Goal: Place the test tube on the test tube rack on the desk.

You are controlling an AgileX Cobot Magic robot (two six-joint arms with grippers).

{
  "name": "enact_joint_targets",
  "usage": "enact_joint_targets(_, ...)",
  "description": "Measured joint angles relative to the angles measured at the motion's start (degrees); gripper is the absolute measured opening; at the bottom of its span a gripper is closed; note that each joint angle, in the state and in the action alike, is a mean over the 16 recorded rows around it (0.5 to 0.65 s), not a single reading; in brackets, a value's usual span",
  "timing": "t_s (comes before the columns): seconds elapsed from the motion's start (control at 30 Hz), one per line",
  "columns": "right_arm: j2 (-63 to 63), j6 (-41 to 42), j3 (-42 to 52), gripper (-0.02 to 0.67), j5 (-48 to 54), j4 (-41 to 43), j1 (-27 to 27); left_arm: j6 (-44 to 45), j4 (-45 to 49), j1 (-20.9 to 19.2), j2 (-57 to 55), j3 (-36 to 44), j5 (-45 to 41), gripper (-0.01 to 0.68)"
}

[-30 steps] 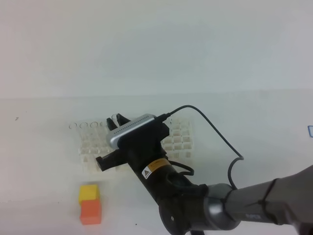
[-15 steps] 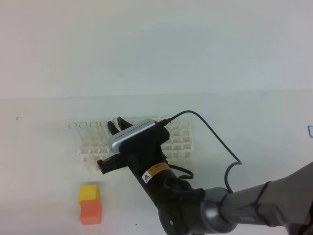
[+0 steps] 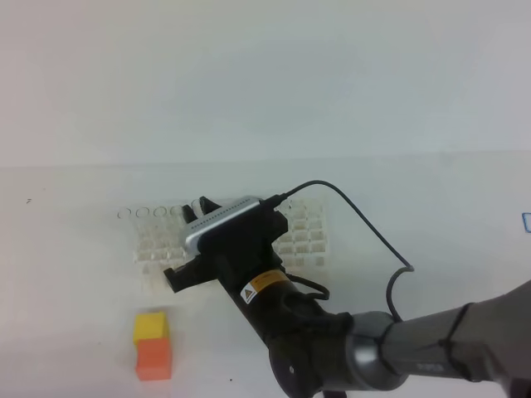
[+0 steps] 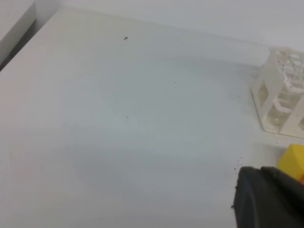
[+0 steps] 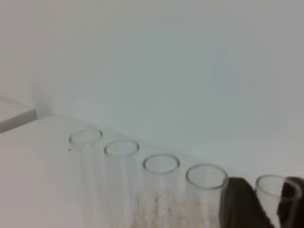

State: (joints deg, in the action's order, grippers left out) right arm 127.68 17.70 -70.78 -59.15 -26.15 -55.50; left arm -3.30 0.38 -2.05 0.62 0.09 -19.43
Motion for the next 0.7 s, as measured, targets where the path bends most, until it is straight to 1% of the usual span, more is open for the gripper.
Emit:
enact_joint_targets(0.23, -3.2, 2.2, 0.0, 0.229, 2.3, -0.6, 0.0, 0.0, 0.0, 0.1, 0.5, 0.0, 0.0, -0.001)
enact_joint_targets(0.4, -8.0, 6.0, 0.0, 0.24, 3.7, -0.9, 0.0, 0.0, 0.0, 0.1, 0.7, 0.0, -0.1, -0.001)
enact_joint_targets(0.5, -12.6, 9.8, 0.1, 0.223, 5.1, -1.0, 0.0, 0.0, 0.0, 0.1, 0.8, 0.0, -0.1, -0.001)
enact_joint_targets(0.7, -25.3, 19.6, 0.7, 0.143, 10.5, -0.3, 0.0, 0.0, 0.0, 0.1, 0.9, 0.1, -0.1, -0.001)
